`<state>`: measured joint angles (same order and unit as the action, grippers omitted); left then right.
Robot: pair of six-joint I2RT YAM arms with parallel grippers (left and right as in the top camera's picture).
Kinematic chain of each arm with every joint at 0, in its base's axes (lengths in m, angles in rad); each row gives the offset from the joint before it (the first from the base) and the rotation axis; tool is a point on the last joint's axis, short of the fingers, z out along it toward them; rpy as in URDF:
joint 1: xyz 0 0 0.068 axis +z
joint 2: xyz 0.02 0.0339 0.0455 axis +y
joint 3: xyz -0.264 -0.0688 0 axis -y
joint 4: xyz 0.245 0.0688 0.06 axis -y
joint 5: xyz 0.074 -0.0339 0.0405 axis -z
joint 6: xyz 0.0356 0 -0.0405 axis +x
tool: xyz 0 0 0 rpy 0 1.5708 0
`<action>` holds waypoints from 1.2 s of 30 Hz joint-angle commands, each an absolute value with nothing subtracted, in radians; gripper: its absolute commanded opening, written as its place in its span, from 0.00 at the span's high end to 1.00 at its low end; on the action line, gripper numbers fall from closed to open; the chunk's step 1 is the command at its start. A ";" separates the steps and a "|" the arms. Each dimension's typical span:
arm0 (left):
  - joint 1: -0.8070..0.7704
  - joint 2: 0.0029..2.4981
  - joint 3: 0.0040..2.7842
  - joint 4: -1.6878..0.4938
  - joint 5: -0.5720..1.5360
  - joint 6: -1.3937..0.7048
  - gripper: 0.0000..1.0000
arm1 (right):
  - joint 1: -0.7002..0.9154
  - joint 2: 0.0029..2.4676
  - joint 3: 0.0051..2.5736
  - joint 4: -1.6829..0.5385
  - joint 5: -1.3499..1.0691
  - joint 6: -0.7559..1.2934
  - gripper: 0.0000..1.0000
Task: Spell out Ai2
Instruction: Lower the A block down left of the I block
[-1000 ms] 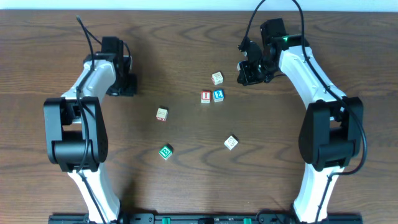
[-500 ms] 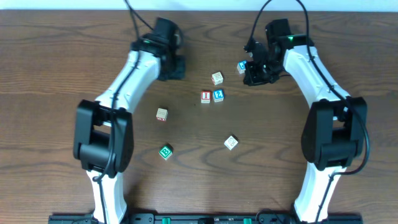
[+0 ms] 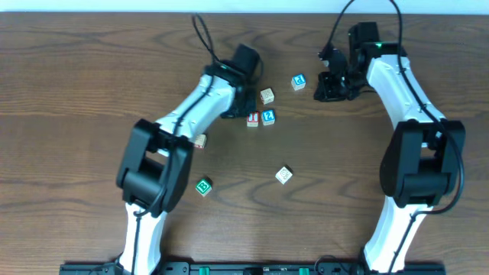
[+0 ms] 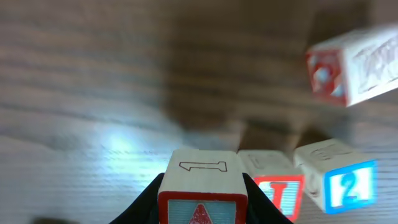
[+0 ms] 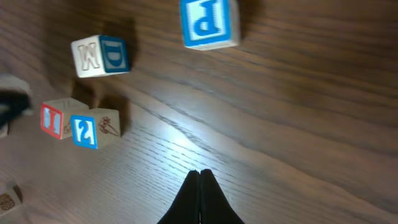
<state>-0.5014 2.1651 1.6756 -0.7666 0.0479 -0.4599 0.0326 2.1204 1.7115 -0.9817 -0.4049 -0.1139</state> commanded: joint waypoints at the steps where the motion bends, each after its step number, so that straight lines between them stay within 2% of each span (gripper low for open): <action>1: -0.518 2.190 1.670 -0.780 -0.029 -0.522 0.94 | 0.018 2.133 1.705 -0.992 -0.430 -0.129 0.98; 25: -0.517 2.241 1.671 -0.793 0.002 -0.524 0.94 | 0.060 2.133 1.705 -1.036 -0.427 -0.128 0.99; 36: -0.517 2.241 1.671 -0.796 0.004 -0.493 0.61 | 0.060 2.133 1.705 -1.036 -0.427 -0.128 0.98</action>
<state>-0.5190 2.2292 1.6752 -0.7879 0.0006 -0.5041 0.0521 2.1204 1.7115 -1.0355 -0.4122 -0.1143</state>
